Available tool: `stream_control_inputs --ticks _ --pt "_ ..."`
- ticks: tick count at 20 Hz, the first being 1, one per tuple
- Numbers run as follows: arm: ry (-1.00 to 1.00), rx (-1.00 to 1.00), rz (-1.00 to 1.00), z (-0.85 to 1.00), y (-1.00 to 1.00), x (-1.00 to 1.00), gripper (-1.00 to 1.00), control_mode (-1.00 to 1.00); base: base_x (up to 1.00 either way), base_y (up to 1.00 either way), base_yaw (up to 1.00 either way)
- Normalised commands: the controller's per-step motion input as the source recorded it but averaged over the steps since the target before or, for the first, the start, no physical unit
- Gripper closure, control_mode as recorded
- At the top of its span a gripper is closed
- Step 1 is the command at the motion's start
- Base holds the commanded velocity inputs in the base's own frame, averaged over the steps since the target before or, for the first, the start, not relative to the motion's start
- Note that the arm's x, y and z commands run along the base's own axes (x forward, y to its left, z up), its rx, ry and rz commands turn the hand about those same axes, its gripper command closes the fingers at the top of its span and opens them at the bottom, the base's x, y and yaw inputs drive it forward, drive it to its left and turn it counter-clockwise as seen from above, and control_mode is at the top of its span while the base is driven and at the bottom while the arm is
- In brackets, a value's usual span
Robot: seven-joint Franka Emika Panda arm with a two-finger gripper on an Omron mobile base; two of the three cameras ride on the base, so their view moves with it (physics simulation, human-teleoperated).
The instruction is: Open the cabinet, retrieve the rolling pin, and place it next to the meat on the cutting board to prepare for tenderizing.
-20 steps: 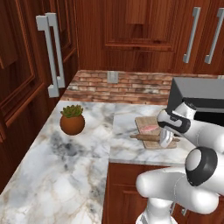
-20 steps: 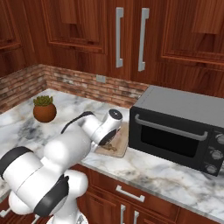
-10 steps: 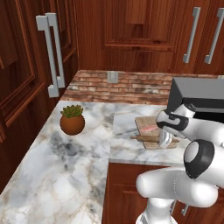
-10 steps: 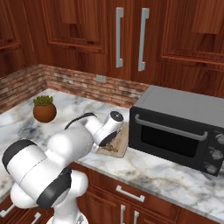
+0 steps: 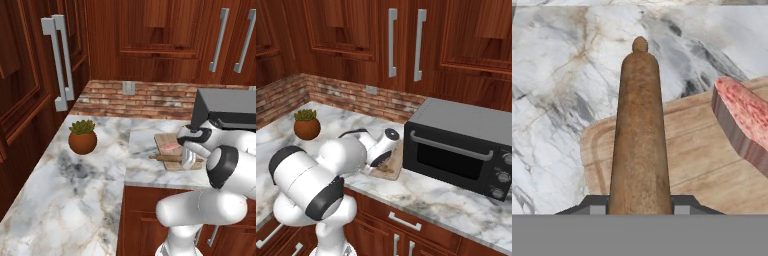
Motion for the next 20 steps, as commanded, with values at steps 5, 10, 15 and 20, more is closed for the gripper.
stream_control_inputs --ticks 5,10,15,20 --pt "0.00 0.00 0.03 -0.14 -0.07 0.22 1.00 -1.00 0.00 0.00 0.00" --pt "0.00 0.00 0.03 -0.16 -0.01 0.28 1.00 -1.00 0.00 0.00 0.00" --pt "0.00 0.00 0.03 -0.18 0.00 0.28 1.00 -1.00 0.00 0.00 0.00" --pt "-0.01 0.00 0.05 -0.24 0.00 0.07 -1.00 -1.00 0.00 0.00 0.00"
